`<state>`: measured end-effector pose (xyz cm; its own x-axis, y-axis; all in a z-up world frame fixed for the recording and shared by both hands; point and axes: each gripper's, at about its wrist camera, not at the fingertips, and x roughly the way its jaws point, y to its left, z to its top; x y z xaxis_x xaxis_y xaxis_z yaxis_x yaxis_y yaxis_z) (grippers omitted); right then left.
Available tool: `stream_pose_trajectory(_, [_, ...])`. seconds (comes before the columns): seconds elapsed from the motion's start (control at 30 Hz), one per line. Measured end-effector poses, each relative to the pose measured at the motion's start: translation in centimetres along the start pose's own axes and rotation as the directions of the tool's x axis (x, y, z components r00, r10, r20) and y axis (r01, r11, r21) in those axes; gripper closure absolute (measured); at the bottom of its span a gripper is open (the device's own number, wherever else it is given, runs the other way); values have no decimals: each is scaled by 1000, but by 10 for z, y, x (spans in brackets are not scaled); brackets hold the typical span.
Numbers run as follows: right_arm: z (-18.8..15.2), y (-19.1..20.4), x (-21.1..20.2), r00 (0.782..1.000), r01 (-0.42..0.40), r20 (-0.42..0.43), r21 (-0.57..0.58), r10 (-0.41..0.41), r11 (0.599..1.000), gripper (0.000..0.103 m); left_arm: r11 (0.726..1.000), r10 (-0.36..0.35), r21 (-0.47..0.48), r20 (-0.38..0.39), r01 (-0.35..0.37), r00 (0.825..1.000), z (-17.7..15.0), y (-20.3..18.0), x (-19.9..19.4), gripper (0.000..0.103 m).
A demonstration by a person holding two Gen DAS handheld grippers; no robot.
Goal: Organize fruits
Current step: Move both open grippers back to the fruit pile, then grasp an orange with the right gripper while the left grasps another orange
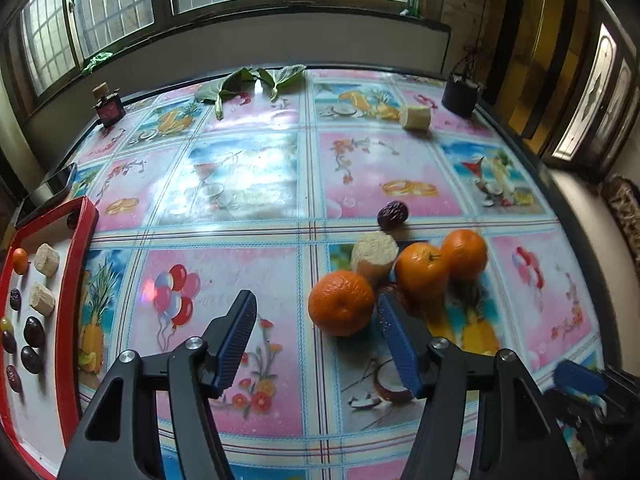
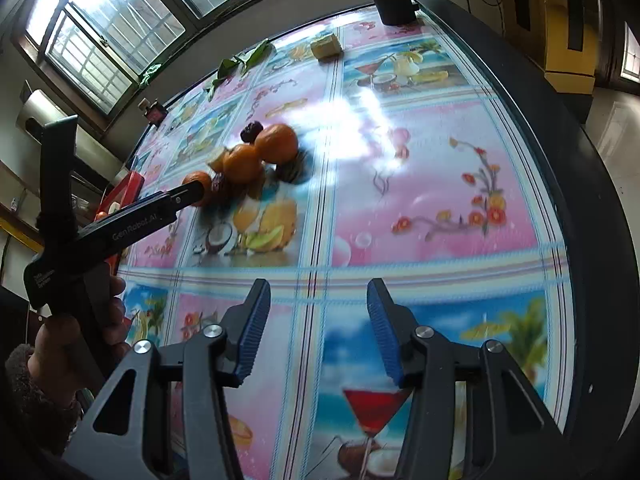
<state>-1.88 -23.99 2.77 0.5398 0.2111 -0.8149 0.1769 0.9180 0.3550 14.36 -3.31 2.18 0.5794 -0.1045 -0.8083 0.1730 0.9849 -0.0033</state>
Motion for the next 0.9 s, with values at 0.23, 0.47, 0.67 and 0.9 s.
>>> stream_pose_trajectory(0.23, [23, -4, 11, 1000, -20, 4, -2, 20, 1000, 51, 995, 3, 102, 16, -5, 1000, 11, -6, 12, 38])
stream_pose_trajectory(0.47, [54, 6, 21, 999, -41, 33, -33, 43, 999, 51, 998, -48, 34, -19, 49, 999, 12, -2, 22, 36])
stream_pose_trajectory(0.67, [80, 30, 53, 999, -17, 42, -188, 25, 982, 51, 998, -55, -13, -13, 55, 998, 12, 1, 25, 38])
stream_pose_trajectory(0.9, [94, 41, 71, 999, -33, 30, -272, 42, 962, 60, 983, -138, -129, -51, 131, 989, 3, 18, 25, 42])
